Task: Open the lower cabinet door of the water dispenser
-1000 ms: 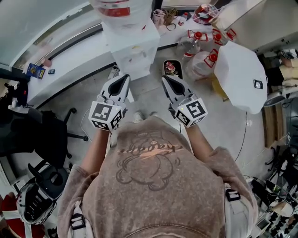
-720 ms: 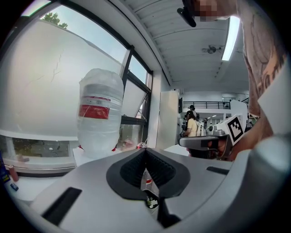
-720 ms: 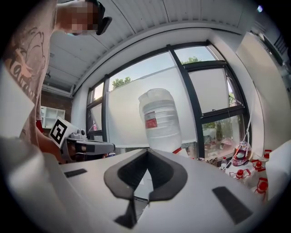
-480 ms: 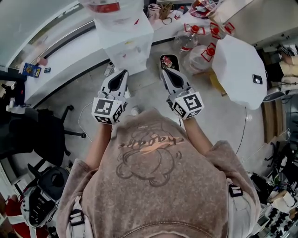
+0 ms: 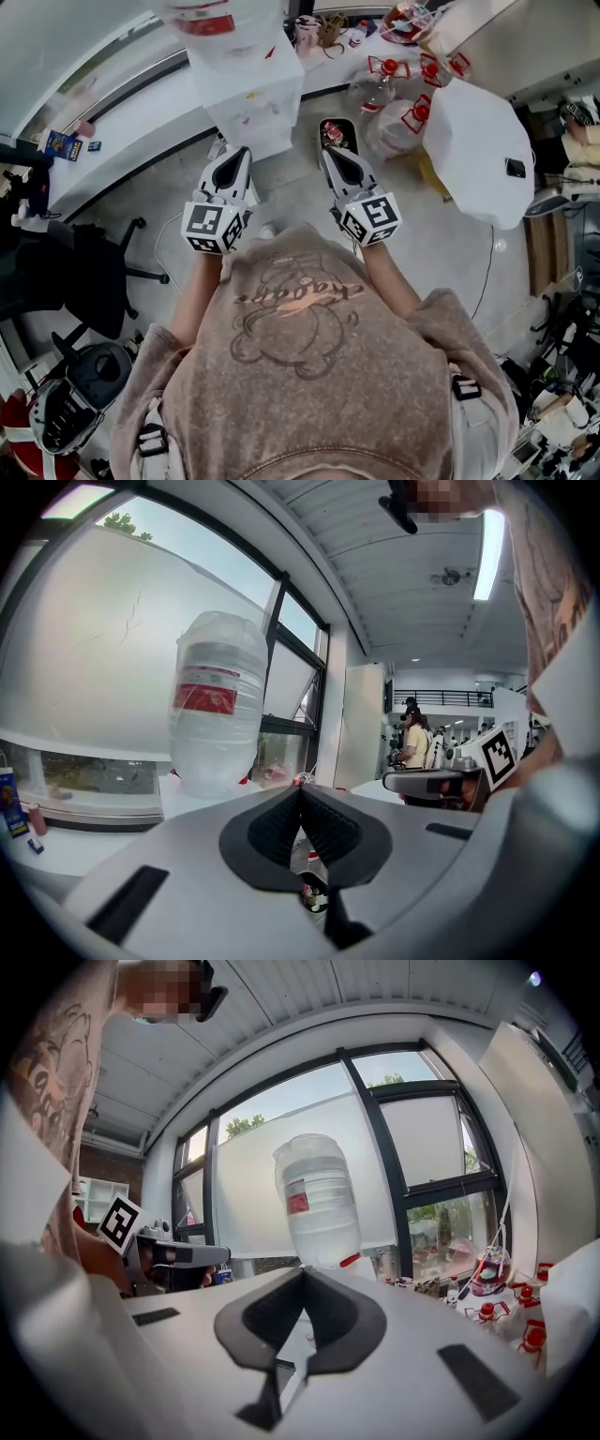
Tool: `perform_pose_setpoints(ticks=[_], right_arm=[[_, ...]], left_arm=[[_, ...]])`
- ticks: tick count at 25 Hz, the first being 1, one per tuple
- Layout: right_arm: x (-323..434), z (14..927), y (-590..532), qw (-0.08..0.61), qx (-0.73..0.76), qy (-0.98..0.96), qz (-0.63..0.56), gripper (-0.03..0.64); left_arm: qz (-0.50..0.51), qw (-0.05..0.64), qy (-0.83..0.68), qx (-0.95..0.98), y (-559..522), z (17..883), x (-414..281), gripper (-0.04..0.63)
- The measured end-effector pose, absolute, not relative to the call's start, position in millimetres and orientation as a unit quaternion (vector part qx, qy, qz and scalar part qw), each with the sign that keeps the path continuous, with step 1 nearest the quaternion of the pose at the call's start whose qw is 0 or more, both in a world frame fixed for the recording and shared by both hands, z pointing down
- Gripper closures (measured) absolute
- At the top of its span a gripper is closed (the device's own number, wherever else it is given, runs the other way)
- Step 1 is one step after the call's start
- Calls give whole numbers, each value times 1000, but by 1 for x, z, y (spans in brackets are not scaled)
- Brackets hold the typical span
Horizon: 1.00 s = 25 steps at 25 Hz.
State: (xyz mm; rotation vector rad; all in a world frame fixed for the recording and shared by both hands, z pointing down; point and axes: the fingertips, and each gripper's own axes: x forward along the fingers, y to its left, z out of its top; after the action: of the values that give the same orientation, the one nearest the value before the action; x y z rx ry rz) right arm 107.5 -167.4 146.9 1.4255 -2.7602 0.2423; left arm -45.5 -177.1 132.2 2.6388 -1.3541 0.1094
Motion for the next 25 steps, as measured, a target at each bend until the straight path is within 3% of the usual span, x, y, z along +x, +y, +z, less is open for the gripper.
perform_pose_setpoints(ticks=[25], right_arm=[[112,146,-177,18,460,-885,77,614]], left_arm=[[27,107,-469,876,-181,136,-40,583]])
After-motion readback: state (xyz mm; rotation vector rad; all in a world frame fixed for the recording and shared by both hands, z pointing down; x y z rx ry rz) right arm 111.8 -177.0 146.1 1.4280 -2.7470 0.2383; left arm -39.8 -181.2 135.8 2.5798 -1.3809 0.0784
